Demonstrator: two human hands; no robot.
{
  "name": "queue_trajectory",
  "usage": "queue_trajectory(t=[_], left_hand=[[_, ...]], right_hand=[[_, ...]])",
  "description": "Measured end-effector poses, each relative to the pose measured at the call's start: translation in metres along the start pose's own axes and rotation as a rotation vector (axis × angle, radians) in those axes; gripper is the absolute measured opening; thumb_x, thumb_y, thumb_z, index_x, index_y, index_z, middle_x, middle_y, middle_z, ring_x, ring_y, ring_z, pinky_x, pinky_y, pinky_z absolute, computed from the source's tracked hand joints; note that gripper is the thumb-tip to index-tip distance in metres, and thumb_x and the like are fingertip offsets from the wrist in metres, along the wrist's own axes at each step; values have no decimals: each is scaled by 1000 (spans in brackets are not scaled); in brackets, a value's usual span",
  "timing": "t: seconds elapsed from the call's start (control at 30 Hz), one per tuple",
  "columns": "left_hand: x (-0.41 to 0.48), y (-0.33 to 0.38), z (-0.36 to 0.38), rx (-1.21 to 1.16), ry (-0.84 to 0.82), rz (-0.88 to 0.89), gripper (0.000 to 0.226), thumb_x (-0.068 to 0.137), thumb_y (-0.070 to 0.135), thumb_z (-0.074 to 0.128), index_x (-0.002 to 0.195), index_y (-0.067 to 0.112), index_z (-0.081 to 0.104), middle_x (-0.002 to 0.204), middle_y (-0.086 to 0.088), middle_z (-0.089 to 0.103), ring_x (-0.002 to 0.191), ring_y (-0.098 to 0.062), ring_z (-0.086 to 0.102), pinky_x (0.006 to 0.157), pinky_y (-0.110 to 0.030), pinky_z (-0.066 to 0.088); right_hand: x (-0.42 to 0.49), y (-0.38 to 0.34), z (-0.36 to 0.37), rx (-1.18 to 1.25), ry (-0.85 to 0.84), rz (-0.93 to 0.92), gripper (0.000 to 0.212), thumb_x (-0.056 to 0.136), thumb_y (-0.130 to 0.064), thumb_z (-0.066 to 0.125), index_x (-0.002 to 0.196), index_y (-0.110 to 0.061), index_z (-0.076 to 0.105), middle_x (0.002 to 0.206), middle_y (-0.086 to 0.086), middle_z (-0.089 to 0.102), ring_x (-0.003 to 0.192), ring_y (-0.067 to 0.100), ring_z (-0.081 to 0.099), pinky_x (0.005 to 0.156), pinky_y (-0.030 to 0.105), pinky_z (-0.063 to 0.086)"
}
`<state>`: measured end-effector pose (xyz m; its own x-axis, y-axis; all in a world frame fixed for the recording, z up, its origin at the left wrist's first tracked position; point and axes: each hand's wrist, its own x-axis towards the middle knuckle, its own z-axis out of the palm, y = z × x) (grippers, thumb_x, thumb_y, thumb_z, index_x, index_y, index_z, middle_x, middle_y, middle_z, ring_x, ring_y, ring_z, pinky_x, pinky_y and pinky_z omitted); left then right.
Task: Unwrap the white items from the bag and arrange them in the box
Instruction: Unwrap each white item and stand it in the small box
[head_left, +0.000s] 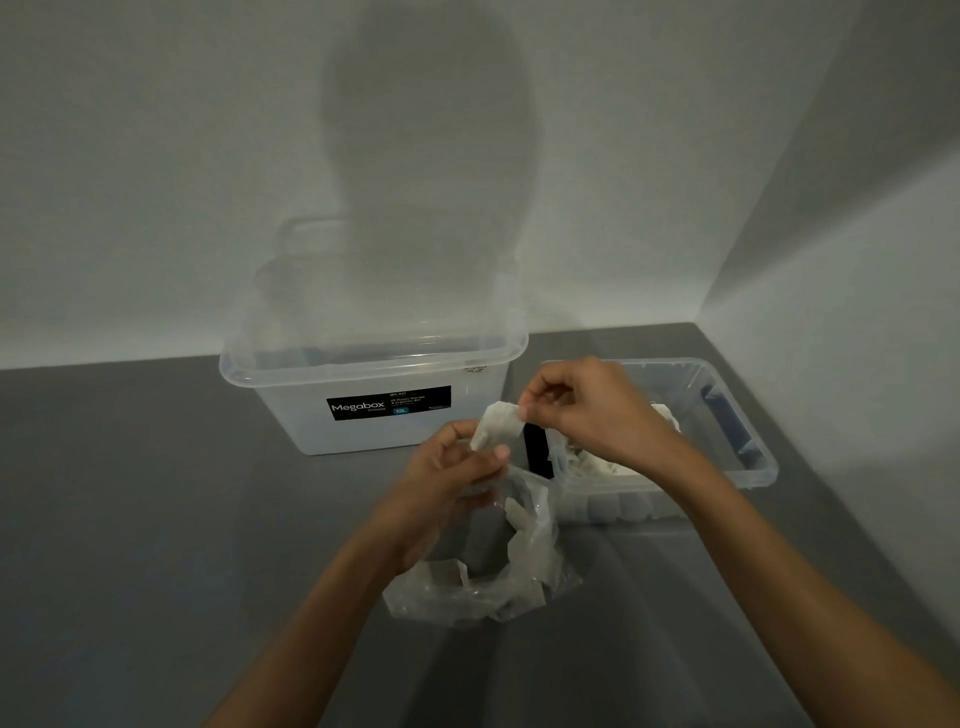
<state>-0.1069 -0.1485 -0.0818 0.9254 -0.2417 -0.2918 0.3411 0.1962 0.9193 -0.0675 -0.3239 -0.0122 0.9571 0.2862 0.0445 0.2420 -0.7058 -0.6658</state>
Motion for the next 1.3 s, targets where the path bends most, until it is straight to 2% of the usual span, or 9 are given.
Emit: queue_trajectory(t=[0.2, 0.3, 0.43, 0.5, 0.6, 0.83, 1.0, 1.17, 1.3], left_hand=[[20, 26, 24, 157, 57, 219, 14, 83, 17, 67, 93, 8, 68, 80, -6, 69, 77, -17, 60, 74, -29, 48], [36, 34, 42, 199, 49, 279, 11, 84, 13, 68, 91, 5, 68, 82, -11, 68, 78, -20, 60, 74, -29, 48], [64, 33, 60, 450, 15, 323, 10, 84, 13, 70, 94, 11, 69, 86, -7, 72, 76, -10, 66, 74, -20, 54], [78, 29, 64, 669, 51, 359, 10, 83, 12, 70, 93, 12, 70, 88, -3, 73, 77, -10, 67, 79, -23, 54], [89, 22, 66, 830, 78, 380, 12, 84, 8, 67, 95, 13, 70, 89, 3, 70, 76, -3, 63, 76, -16, 50], [93, 15, 62, 869, 110, 377, 15, 87, 10, 65, 102, 12, 68, 90, 4, 66, 74, 5, 57, 67, 1, 44], [89, 16, 55, 875, 117, 381, 16, 89, 12, 63, 104, 13, 67, 90, 7, 64, 78, 2, 57, 70, 0, 44], [83, 15, 48, 877, 128, 393, 16, 90, 11, 62, 105, 12, 68, 94, 3, 66, 80, 0, 58, 69, 1, 44], [77, 16, 41, 843, 143, 378, 16, 89, 12, 63, 104, 13, 69, 95, 1, 68, 81, -10, 63, 69, -2, 46]], right_hand=[[0, 7, -30, 5, -14, -23, 13, 82, -26, 72, 94, -20, 73, 83, -5, 71, 80, 8, 66, 75, 23, 52], [4, 20, -47, 136, -43, 8, 9, 82, -18, 72, 91, -14, 71, 78, 2, 72, 76, 15, 70, 75, 27, 55], [15, 50, -59, 238, -6, 97, 6, 85, -5, 68, 82, -10, 68, 68, 5, 70, 59, 6, 65, 56, 11, 47], [23, 70, -58, 241, -13, 180, 8, 85, -2, 66, 83, -9, 68, 68, 6, 68, 56, 8, 63, 54, 12, 46], [34, 99, -43, 150, -79, 297, 5, 86, -3, 66, 86, -8, 68, 70, 8, 68, 60, 12, 64, 57, 20, 48], [57, 122, 7, 44, -150, 422, 15, 87, 3, 59, 75, -5, 61, 60, 7, 59, 49, 12, 56, 44, 17, 45], [69, 129, 26, 96, -96, 487, 14, 89, 4, 60, 75, -1, 63, 75, 20, 65, 66, 28, 64, 74, 47, 57], [70, 128, 26, 2, -85, 452, 12, 89, -1, 61, 83, 6, 68, 69, 16, 66, 69, 27, 67, 72, 38, 59], [67, 114, 12, -220, -110, 423, 18, 89, -15, 64, 94, 2, 64, 86, 13, 61, 79, 24, 59, 66, 27, 42]])
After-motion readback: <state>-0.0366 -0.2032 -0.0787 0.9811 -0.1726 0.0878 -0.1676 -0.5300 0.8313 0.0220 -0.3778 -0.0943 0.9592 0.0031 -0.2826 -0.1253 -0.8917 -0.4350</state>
